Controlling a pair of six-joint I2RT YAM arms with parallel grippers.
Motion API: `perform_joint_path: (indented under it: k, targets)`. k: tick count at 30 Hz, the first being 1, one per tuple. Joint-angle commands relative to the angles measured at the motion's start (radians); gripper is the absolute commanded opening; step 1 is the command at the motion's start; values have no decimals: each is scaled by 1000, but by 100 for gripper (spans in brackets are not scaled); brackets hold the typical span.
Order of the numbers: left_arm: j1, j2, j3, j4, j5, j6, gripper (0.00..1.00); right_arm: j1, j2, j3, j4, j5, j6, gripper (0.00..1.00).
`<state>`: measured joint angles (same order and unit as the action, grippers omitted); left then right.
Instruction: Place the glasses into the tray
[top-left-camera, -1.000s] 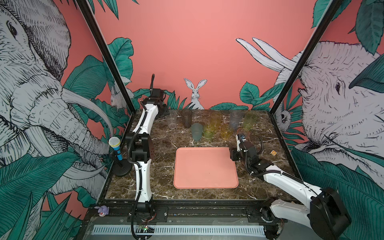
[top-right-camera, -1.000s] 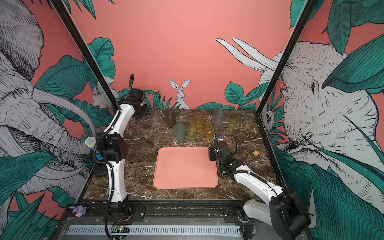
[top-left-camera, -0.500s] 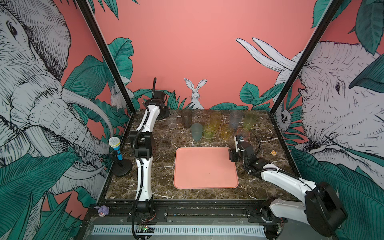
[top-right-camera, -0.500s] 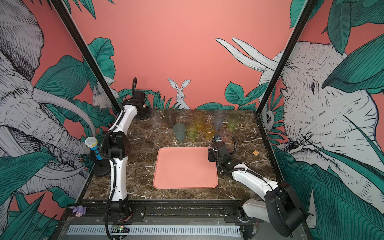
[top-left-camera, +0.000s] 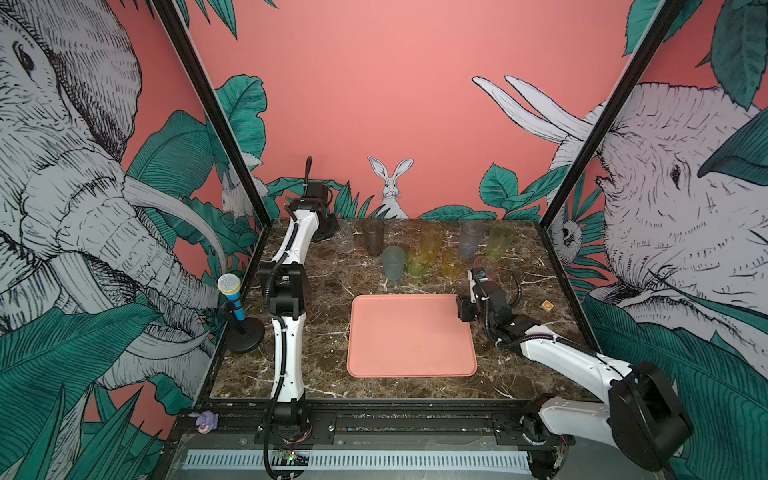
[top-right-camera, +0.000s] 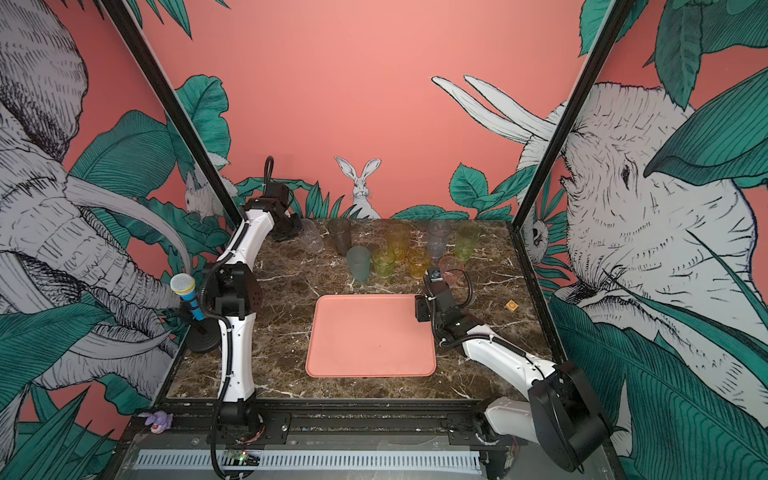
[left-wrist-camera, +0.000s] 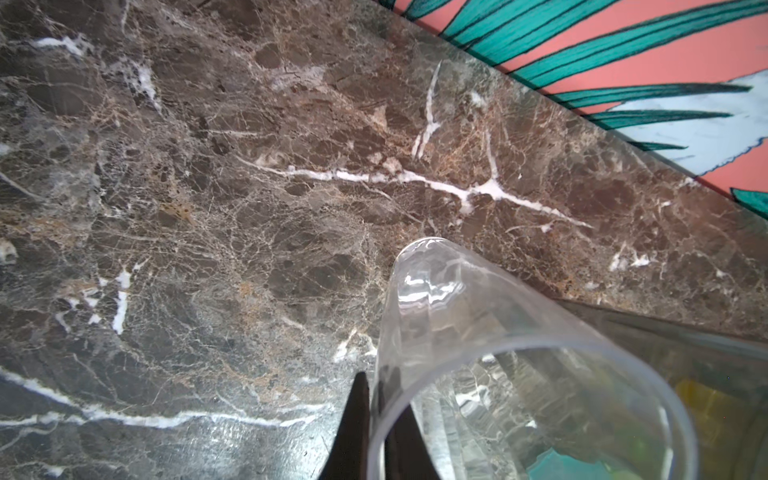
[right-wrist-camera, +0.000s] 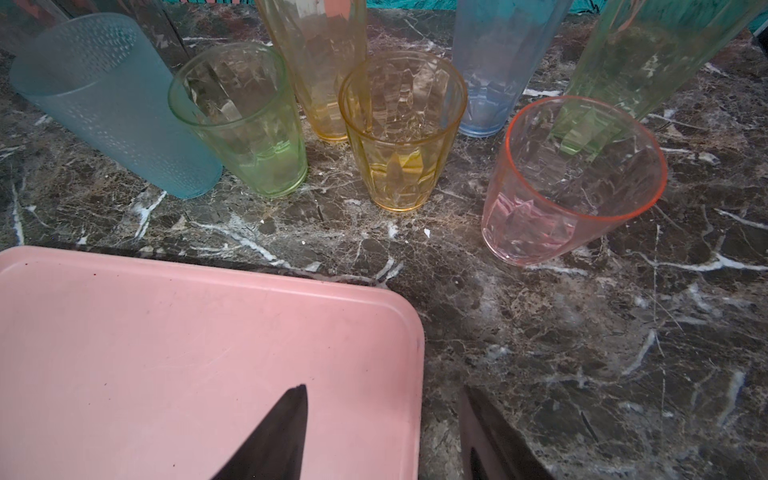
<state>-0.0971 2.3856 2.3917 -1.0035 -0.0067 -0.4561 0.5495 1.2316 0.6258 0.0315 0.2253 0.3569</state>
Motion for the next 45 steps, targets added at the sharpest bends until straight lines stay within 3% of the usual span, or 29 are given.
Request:
perform_joint_path:
  k: [1, 14, 23, 34, 45]
  targets:
    - [6, -118, -35, -78, 7, 41, 0, -3, -6, 20, 9, 5, 10, 60]
    - [-24, -480, -266, -298, 8, 167, 0, -3, -26, 5, 16, 7, 13, 60]
    - [-178, -665, -358, -408, -59, 173, 0, -3, -29, 0, 17, 20, 17, 60]
    - [-344, -730, -492, -395, -76, 109, 0, -3, -8, 1, 24, 21, 22, 60]
    - [-359, -711, -660, -258, -59, 55, 0, -3, 5, 3, 27, 21, 20, 61]
